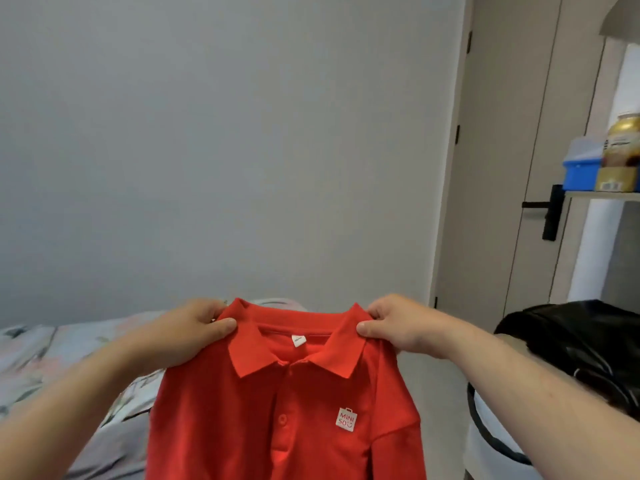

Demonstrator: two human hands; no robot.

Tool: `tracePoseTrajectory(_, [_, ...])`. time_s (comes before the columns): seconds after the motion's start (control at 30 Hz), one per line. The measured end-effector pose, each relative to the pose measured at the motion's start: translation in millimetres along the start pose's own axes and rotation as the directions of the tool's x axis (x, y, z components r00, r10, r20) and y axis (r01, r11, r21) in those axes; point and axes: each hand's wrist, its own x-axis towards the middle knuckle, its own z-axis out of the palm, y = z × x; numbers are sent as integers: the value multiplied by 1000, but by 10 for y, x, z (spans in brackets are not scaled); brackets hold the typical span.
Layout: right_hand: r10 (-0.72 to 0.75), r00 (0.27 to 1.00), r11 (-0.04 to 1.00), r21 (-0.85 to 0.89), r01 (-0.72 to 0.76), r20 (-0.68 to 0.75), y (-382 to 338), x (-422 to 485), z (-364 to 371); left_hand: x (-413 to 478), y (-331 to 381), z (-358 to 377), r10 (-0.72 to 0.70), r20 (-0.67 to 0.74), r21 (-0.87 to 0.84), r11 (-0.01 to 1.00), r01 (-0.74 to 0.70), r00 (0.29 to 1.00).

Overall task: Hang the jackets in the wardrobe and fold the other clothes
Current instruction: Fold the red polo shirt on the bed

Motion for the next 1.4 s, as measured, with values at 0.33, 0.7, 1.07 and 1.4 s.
tracePoseTrajectory(0.33, [217,976,970,116,-212,-33,1621,928,1708,323,-1792,1771,-213,-86,94,971,221,973])
tracePoseTrajectory(0.7, [126,987,983,-118,-138,-104,2277,1945,2468,1076,-2708,2208,-239,-231,462,826,323,943])
tracePoseTrajectory(1.07, [-65,988,866,-499,-13,-138,2820,2728,2961,1738,-3472,2450,-134,-213,620,747,240,968])
tracePoseTrajectory(1.4, [-53,987,888,-459,-23,-154,3034,3592,3044,2509,-4018,2482,-99,-204,625,752,207,974])
